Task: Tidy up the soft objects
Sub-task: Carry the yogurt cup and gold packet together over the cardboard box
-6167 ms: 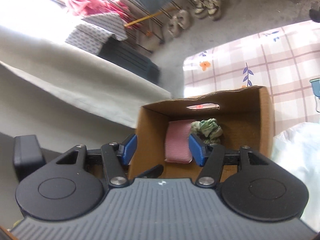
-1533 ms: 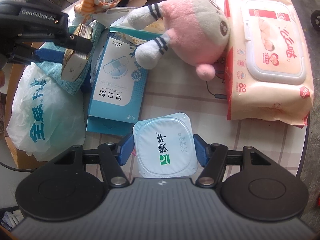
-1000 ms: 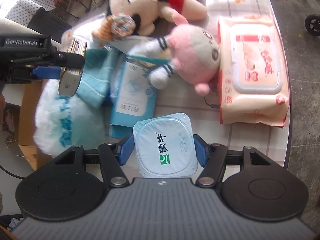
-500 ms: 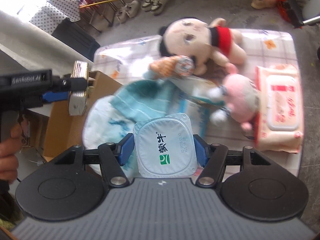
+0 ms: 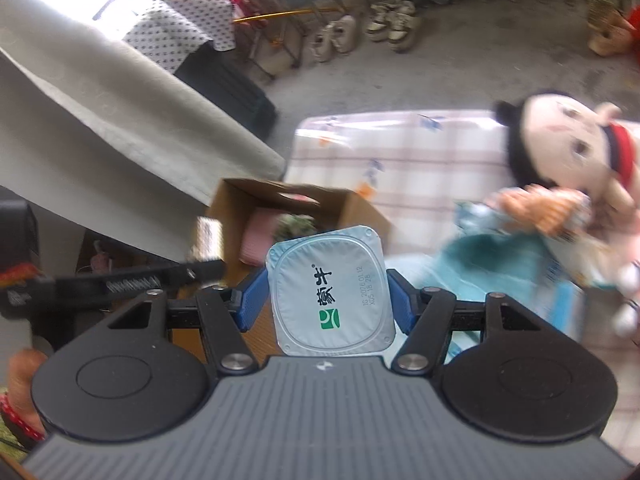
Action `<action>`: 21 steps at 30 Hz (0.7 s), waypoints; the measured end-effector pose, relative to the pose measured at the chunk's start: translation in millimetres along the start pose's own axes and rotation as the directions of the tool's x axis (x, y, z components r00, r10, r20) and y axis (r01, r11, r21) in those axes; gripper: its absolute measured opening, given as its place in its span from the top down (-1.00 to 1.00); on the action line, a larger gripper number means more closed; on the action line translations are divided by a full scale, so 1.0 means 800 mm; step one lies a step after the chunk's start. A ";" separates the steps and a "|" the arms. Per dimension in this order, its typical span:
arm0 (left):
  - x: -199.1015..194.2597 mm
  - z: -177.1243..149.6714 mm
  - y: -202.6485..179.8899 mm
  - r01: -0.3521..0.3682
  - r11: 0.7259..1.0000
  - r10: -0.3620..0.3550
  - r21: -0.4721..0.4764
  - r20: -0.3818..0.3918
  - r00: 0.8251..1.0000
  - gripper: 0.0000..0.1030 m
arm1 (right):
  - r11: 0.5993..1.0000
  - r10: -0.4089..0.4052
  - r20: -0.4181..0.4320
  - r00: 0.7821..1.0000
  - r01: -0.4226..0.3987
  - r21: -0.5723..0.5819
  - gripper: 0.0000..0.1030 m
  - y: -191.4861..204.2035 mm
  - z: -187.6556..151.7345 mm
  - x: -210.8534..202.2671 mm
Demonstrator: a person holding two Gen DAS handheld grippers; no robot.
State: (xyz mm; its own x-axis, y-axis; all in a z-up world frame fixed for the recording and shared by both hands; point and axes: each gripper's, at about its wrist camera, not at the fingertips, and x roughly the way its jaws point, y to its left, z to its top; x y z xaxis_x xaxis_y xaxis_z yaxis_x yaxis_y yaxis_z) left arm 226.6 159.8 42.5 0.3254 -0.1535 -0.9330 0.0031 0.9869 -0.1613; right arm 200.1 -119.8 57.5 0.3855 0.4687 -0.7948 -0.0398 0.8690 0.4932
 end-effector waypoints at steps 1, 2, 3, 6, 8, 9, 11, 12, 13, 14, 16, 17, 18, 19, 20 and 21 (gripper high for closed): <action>0.004 0.003 0.012 -0.006 1.000 0.006 -0.004 -0.003 1.000 -0.12 | 1.000 0.008 0.000 1.000 -0.008 -0.006 -0.20 0.013 0.007 0.009; 0.009 0.005 0.023 -0.013 1.000 0.013 -0.010 -0.008 1.000 -0.12 | 1.000 0.016 -0.002 1.000 -0.016 -0.013 -0.20 0.025 0.014 0.018; 0.014 0.007 0.034 -0.020 1.000 0.020 -0.016 -0.012 1.000 -0.12 | 1.000 0.023 -0.006 1.000 -0.024 -0.020 -0.20 0.036 0.022 0.029; 0.029 0.013 0.068 -0.027 0.999 0.026 -0.043 -0.027 0.999 -0.12 | 0.997 0.030 -0.024 0.999 -0.032 -0.073 -0.20 0.071 0.045 0.070; 0.041 0.015 0.086 -0.032 0.998 0.029 -0.061 -0.040 0.999 -0.12 | 0.993 0.025 -0.052 0.998 -0.031 -0.113 -0.20 0.091 0.058 0.106; 0.047 0.015 0.096 -0.035 0.997 0.032 -0.068 -0.047 0.998 -0.12 | 0.991 0.017 -0.073 0.997 -0.026 -0.131 -0.20 0.099 0.065 0.126; 0.058 0.017 0.111 -0.040 0.996 0.036 -0.078 -0.059 0.998 -0.12 | 0.983 -0.016 -0.117 0.993 -0.006 -0.182 -0.20 0.112 0.072 0.170; 0.063 0.017 0.118 -0.041 0.996 0.036 -0.082 -0.066 0.997 -0.12 | 0.978 -0.043 -0.144 0.989 0.012 -0.208 -0.20 0.118 0.075 0.191; 0.068 0.018 0.126 -0.040 0.995 0.033 -0.087 -0.072 0.997 -0.12 | 0.971 -0.068 -0.170 0.983 0.026 -0.236 -0.20 0.123 0.076 0.214; 0.072 0.018 0.133 -0.038 0.995 0.031 -0.091 -0.078 0.996 -0.12 | 0.964 -0.093 -0.195 0.976 0.039 -0.263 -0.20 0.127 0.076 0.233; 0.079 0.018 0.145 -0.038 0.995 0.030 -0.093 -0.088 0.996 -0.12 | 0.945 -0.145 -0.237 0.961 0.063 -0.320 -0.20 0.135 0.075 0.268; 0.082 0.018 0.150 -0.037 0.995 0.028 -0.095 -0.091 0.995 -0.12 | 0.932 -0.172 -0.252 0.952 0.075 -0.354 -0.20 0.139 0.074 0.283; 0.085 0.018 0.154 -0.034 0.995 0.025 -0.097 -0.094 0.995 -0.12 | 0.917 -0.206 -0.264 0.942 0.091 -0.389 -0.20 0.144 0.072 0.296; 0.088 0.018 0.158 -0.031 0.995 0.021 -0.100 -0.096 0.995 -0.12 | 0.900 -0.238 -0.272 0.932 0.106 -0.424 -0.20 0.147 0.069 0.309; 0.091 0.019 0.163 -0.028 0.994 0.018 -0.103 -0.098 0.995 -0.12 | 0.882 -0.265 -0.278 0.923 0.116 -0.458 -0.20 0.150 0.067 0.320; 0.093 0.019 0.166 -0.025 0.994 0.015 -0.108 -0.100 0.995 -0.12 | 0.865 -0.293 -0.281 0.914 0.128 -0.486 -0.20 0.151 0.064 0.329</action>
State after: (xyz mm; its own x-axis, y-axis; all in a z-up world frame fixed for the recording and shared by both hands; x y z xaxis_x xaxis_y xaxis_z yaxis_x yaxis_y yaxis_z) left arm 265.5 280.4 -43.4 0.2290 -0.1433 -0.9628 -0.1068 0.9794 -0.1712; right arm 344.2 100.8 -73.9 0.1051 0.2185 -0.9702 -0.4332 0.8882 0.1531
